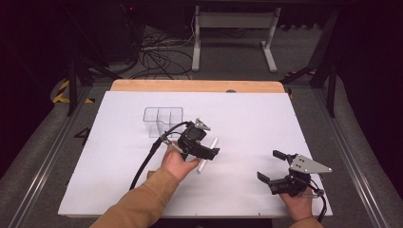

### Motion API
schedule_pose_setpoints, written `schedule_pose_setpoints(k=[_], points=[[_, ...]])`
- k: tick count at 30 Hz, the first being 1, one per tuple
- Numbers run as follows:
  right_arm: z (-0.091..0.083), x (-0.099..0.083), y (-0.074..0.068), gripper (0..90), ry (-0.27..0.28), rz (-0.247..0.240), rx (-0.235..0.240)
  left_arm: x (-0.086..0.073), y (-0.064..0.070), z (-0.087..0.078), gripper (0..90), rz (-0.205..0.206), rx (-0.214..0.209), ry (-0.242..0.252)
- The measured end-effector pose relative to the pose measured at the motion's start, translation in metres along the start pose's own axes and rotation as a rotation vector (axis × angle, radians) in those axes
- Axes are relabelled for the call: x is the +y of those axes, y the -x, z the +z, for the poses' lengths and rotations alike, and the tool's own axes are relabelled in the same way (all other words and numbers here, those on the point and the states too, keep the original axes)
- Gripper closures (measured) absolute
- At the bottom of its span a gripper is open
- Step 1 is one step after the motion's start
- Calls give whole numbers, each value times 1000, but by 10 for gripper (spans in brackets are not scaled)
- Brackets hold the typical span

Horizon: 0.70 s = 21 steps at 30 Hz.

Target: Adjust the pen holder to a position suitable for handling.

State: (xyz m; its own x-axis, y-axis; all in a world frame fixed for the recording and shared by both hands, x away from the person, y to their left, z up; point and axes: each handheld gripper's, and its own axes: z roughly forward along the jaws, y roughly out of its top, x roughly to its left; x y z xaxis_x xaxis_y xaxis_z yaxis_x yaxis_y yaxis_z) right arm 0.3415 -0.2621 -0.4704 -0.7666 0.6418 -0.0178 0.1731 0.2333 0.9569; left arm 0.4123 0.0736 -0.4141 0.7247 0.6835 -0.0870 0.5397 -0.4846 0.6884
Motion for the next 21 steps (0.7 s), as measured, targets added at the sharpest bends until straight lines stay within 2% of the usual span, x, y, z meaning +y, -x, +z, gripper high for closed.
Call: schedule_pose_setpoints(k=[3,7,8,9,11,13,19,21], points=[[0,0,0,6,-1,1,-2,1,0,2,232,-6,14,-29],[0,0,0,6,-1,1,-2,5,-2,5,266,-30,10,-81],[0,0,0,6,-1,2,-2,8,-4,8,288,-57,-12,-104],[0,0,0,6,-1,1,-2,8,-4,8,295,-57,-12,-104],[0,0,0,6,-1,1,0,10,-6,11,312,-90,-49,-123],[0,0,0,6,-1,3,1,11,-8,16,319,-103,-58,-141],[0,0,1,7,2,4,6,13,-11,31,376,-129,-57,-211],[0,0,1,7,1,4,7,13,-11,35,392,-125,-37,-229]])
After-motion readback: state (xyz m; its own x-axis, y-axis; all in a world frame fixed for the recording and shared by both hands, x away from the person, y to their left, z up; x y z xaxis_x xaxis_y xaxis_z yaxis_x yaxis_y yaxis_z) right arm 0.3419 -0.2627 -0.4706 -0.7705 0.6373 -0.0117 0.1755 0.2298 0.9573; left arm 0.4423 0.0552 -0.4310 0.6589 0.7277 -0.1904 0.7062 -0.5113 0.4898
